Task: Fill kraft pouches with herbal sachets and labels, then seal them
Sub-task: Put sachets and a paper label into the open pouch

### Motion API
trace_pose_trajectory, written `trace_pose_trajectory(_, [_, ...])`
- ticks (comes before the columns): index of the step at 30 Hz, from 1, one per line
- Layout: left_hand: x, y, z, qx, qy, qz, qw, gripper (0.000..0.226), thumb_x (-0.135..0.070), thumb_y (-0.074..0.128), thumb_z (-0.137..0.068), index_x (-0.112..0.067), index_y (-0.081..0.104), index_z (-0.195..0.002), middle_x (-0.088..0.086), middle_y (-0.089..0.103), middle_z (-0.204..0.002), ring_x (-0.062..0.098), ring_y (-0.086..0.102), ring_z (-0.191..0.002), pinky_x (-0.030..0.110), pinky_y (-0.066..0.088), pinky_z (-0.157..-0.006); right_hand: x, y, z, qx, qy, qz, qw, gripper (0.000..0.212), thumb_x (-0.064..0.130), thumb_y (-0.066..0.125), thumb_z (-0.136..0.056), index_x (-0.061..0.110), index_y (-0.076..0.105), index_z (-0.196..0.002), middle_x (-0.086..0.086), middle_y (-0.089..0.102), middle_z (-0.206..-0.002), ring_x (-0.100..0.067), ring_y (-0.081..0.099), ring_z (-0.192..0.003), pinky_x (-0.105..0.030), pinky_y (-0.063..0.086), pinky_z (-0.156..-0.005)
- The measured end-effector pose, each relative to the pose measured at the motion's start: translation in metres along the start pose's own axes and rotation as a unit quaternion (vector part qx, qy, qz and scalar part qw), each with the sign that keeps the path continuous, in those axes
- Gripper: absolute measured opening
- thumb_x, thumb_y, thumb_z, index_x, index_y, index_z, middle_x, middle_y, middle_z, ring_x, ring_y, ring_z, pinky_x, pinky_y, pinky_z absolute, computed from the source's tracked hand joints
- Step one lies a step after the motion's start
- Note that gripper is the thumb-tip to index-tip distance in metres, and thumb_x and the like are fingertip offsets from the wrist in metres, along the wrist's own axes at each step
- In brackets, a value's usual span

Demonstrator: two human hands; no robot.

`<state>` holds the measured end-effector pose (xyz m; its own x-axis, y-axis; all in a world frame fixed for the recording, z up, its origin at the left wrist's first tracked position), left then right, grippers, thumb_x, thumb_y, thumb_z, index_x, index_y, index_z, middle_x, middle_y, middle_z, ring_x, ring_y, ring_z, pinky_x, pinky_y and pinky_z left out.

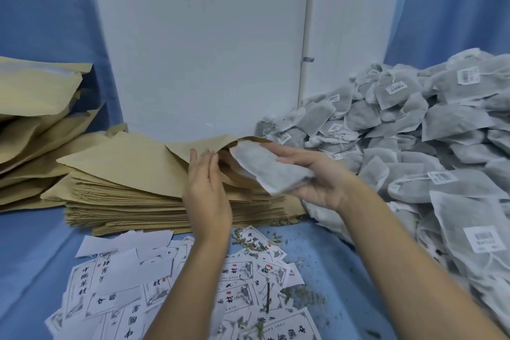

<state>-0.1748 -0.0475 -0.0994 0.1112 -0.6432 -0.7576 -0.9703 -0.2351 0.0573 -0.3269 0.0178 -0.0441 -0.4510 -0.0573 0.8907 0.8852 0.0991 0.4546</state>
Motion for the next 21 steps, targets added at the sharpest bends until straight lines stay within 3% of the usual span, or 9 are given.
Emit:
trace_pose_trajectory(3, [-0.005, 0.004, 0.01, 0.001, -0.013, 0.019, 1.0, 0.033, -0.02, 0.046, -0.098, -0.005, 0.061, -0.123, 0.009, 0.053, -0.136, 0.01, 0.037, -0.136, -0.002, 0.026, -0.098, -0.005, 0.018, -0.023, -0.086, -0.044, -0.047, 0.994, 0.024, -0.001, 0.041, -0.094, 0.003, 0.057, -0.112, -0.015, 0.069, -0.102, -0.026, 0.066, -0.09, -0.038, 0.06, -0.068])
trace_pose_trajectory(7, [-0.017, 0.006, 0.022, -0.016, -0.016, 0.047, 0.999, 0.038, -0.028, 0.044, -0.097, -0.008, 0.061, -0.124, 0.005, 0.053, -0.137, 0.003, 0.035, -0.134, -0.001, 0.025, -0.099, -0.007, 0.034, -0.054, -0.197, -0.078, -0.048, 0.976, 0.032, -0.002, 0.037, -0.098, -0.009, 0.046, -0.129, -0.03, 0.057, -0.123, -0.04, 0.058, -0.112, -0.045, 0.054, -0.081])
trace_pose_trajectory(9, [-0.022, 0.005, 0.026, -0.018, -0.006, 0.059, 0.998, 0.045, -0.036, 0.042, -0.093, -0.008, 0.062, -0.122, 0.001, 0.052, -0.136, -0.002, 0.035, -0.132, -0.001, 0.026, -0.098, -0.009, 0.036, -0.067, -0.269, -0.082, 0.032, 0.959, 0.035, 0.001, 0.036, -0.099, -0.003, 0.047, -0.131, -0.027, 0.057, -0.126, -0.04, 0.057, -0.115, -0.048, 0.05, -0.092])
trace_pose_trajectory(11, [-0.025, 0.003, 0.03, -0.007, -0.002, 0.062, 0.998, 0.048, -0.04, 0.041, -0.091, -0.01, 0.063, -0.121, 0.0, 0.052, -0.135, -0.005, 0.035, -0.13, -0.002, 0.027, -0.097, -0.011, 0.036, -0.075, -0.338, -0.079, 0.119, 0.93, 0.036, 0.002, 0.038, -0.099, -0.002, 0.046, -0.134, -0.021, 0.055, -0.128, -0.036, 0.056, -0.114, -0.042, 0.05, -0.091])
trace_pose_trajectory(14, [-0.026, 0.005, 0.035, 0.011, -0.021, 0.068, 0.997, 0.049, -0.04, 0.041, -0.09, -0.011, 0.063, -0.122, 0.001, 0.056, -0.134, -0.005, 0.034, -0.13, -0.002, 0.028, -0.096, -0.018, 0.044, -0.08, -0.315, -0.063, 0.116, 0.94, 0.027, 0.007, 0.036, -0.101, 0.013, 0.04, -0.127, -0.01, 0.051, -0.1, -0.023, 0.055, -0.086, -0.027, 0.046, -0.072])
trace_pose_trajectory(16, [-0.027, 0.005, 0.035, 0.017, -0.028, 0.071, 0.997, 0.051, -0.042, 0.04, -0.089, -0.011, 0.063, -0.123, -0.001, 0.056, -0.134, -0.005, 0.034, -0.131, -0.001, 0.028, -0.097, -0.023, 0.051, -0.08, -0.245, 0.016, 0.186, 0.951, 0.023, 0.019, 0.035, -0.102, 0.014, 0.045, -0.122, -0.011, 0.051, -0.107, -0.022, 0.054, -0.098, -0.028, 0.045, -0.089])
trace_pose_trajectory(17, [-0.027, 0.004, 0.035, 0.018, -0.027, 0.066, 0.997, 0.052, -0.043, 0.04, -0.089, -0.011, 0.063, -0.123, -0.001, 0.057, -0.133, -0.004, 0.034, -0.132, -0.001, 0.028, -0.098, -0.024, 0.051, -0.078, -0.218, 0.043, 0.267, 0.938, 0.02, 0.021, 0.035, -0.102, 0.014, 0.051, -0.111, -0.009, 0.052, -0.106, -0.021, 0.052, -0.099, -0.028, 0.042, -0.094])
trace_pose_trajectory(19, [-0.027, 0.004, 0.032, 0.023, -0.022, 0.05, 0.998, 0.051, -0.043, 0.04, -0.09, -0.011, 0.063, -0.123, 0.0, 0.057, -0.133, -0.001, 0.036, -0.133, 0.0, 0.028, -0.098, -0.023, 0.047, -0.071, -0.243, 0.004, 0.397, 0.885, 0.024, 0.016, 0.036, -0.101, 0.018, 0.047, -0.08, -0.002, 0.051, -0.088, -0.018, 0.051, -0.086, -0.028, 0.039, -0.085])
trace_pose_trajectory(21, [-0.026, 0.004, 0.03, 0.028, -0.021, 0.038, 0.999, 0.048, -0.04, 0.041, -0.091, -0.011, 0.062, -0.123, 0.0, 0.057, -0.133, 0.002, 0.037, -0.134, 0.0, 0.028, -0.099, -0.017, 0.041, -0.06, -0.322, -0.06, 0.507, 0.798, 0.021, 0.013, 0.038, -0.098, 0.015, 0.052, -0.083, -0.009, 0.06, -0.097, -0.027, 0.054, -0.093, -0.029, 0.036, -0.076])
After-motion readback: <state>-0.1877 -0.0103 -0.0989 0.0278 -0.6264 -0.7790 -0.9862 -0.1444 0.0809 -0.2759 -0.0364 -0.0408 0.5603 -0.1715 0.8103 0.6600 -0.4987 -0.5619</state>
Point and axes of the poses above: each hand's wrist, its own z-axis away from the middle knuckle, its own y-axis out of the palm, x = y × z, the point moved 2 cm from there along -z, towards the middle knuckle
